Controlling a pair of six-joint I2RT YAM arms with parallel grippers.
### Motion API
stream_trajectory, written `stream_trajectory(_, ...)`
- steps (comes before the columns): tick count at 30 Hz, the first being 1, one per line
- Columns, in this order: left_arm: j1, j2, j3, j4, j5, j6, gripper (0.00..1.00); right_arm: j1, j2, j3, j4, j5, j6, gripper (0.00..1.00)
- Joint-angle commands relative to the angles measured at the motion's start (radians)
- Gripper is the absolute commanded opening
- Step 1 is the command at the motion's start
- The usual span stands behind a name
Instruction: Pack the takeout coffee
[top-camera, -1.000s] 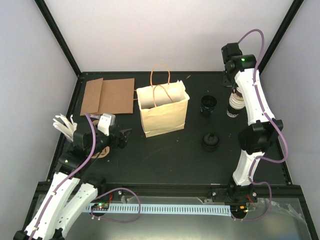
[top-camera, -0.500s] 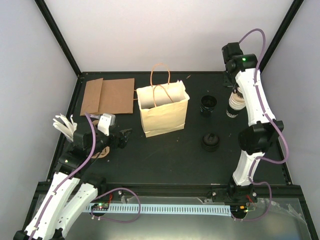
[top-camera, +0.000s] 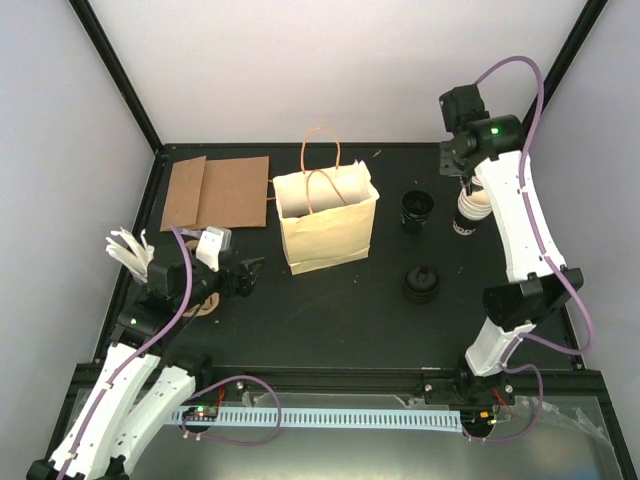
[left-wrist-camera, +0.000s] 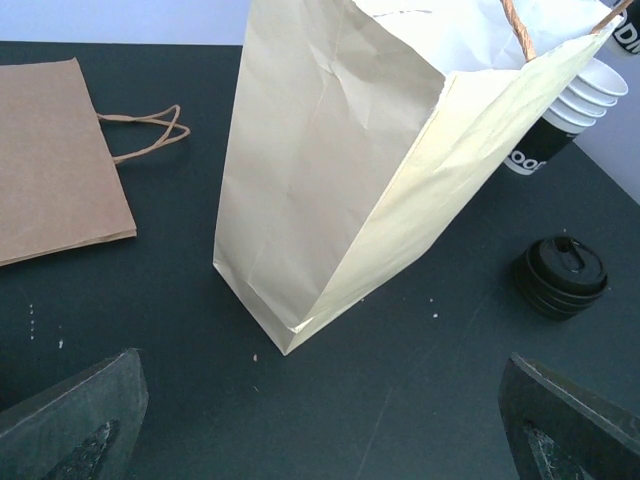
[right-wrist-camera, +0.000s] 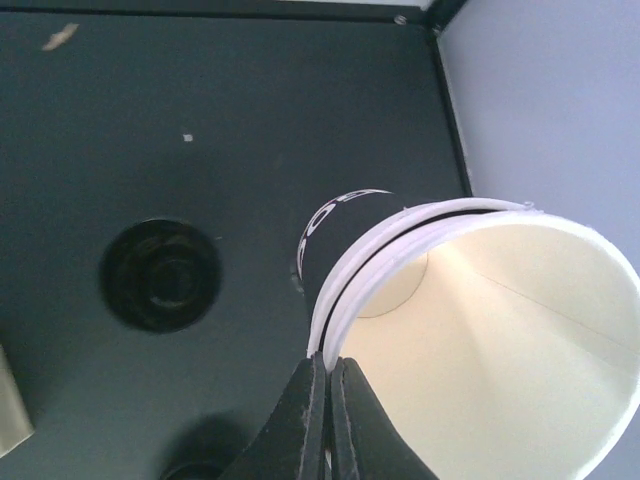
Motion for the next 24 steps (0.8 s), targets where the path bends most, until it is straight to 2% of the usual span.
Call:
stream_trajectory(1,-0.005,0.001,0.004,0.026,0.035,0.017,0.99,0.116,-0.083,0.041,-0.084,0.024,0.051,0.01)
stream_trajectory(3,-0.005,0.001,0.006,0.032,0.072,0.024,0.99,0.161,-0.118,0.015,-0.115,0.029,0.074,0.01)
stream_trajectory(5,-0.005,0.003,0.007,0.041,0.138,0.035,0.99,0.193,-0.185,-0.059,-0.113,-0.031,0.1,0.01)
stream_trajectory(10,-0.03,-0.008,-0.018,0.117,0.246,0.013,0.99,0.227,-0.402,-0.372,0.018,-0.37,0.086,0.01)
stream_trajectory(13,-0.096,-0.02,-0.053,0.217,0.27,-0.022,0.99,0.234,-0.475,-0.497,0.035,-0.55,0.053,0.01)
stream_trajectory(18,-0.307,-0.004,-0.113,0.396,0.168,-0.085,0.99,0.313,-0.527,-0.627,0.037,-0.637,0.025,0.01)
stream_trajectory(24,-0.562,0.132,-0.141,0.535,-0.023,-0.033,0.99,0.419,-0.547,-0.737,0.125,-0.723,0.022,0.01)
